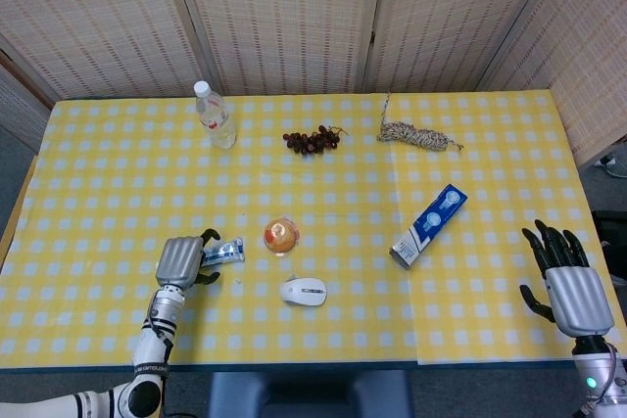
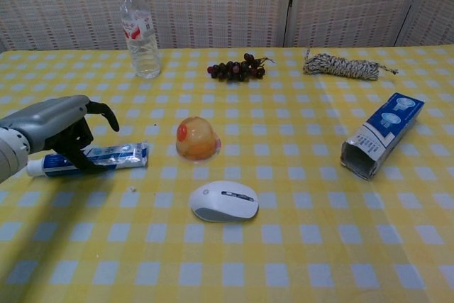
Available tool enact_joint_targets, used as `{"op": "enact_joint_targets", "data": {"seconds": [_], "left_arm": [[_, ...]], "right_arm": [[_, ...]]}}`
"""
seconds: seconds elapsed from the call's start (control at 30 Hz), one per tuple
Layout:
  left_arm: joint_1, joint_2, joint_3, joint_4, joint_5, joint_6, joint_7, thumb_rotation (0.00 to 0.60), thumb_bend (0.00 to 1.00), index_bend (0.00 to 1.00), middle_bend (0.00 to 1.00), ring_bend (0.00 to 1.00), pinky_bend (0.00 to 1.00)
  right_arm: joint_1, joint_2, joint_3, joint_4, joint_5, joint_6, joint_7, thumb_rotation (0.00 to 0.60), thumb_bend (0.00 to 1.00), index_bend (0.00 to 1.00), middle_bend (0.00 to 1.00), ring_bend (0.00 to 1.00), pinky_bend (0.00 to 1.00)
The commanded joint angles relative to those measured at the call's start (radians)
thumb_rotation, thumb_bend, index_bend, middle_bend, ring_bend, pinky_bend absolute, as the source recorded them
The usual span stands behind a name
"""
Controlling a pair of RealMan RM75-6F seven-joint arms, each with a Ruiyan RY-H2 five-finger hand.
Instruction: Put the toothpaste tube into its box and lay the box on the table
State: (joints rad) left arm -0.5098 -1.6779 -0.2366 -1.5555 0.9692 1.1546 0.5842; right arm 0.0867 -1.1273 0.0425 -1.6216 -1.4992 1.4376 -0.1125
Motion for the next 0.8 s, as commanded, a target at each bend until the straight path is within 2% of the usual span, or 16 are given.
{"op": "enact_joint_targets", "data": {"seconds": [0.03, 0.23, 0.6, 0.8], "left_arm": [[-0.019, -0.023, -0.002, 0.047, -0.013, -0.022, -0.016, 0.600, 0.20, 0.39, 1.00, 1.00, 1.00], [-0.044, -0.050, -0.007, 0.123, -0.032, -0.054, -0.051, 0.600, 0.29, 0.40, 1.00, 1.00, 1.00], [-0.071, -0.074, -0.002, 0.216, -0.057, -0.106, -0.100, 0.600, 0.29, 0.42, 1.00, 1.00, 1.00], [-0.075, -0.077, 0.000, 0.234, -0.052, -0.099, -0.118, 0.600, 0.31, 0.49, 1.00, 1.00, 1.00]], "right_arm": [[0.002, 0.002, 0.001, 0.003, 0.005, -0.006, 0.003, 0.600, 0.36, 0.00, 0.00, 0.00, 0.00], [0.002, 0.004, 0.005, 0.008, 0.012, -0.005, 0.006, 0.600, 0.36, 0.00, 0.00, 0.00, 0.00], [0.000, 0.002, 0.009, 0.013, 0.025, -0.004, 0.002, 0.600, 0.36, 0.00, 0.00, 0.00, 0.00], [0.001, 0.001, 0.010, 0.015, 0.029, -0.006, -0.002, 0.600, 0.36, 0.00, 0.00, 0.00, 0.00]]}}
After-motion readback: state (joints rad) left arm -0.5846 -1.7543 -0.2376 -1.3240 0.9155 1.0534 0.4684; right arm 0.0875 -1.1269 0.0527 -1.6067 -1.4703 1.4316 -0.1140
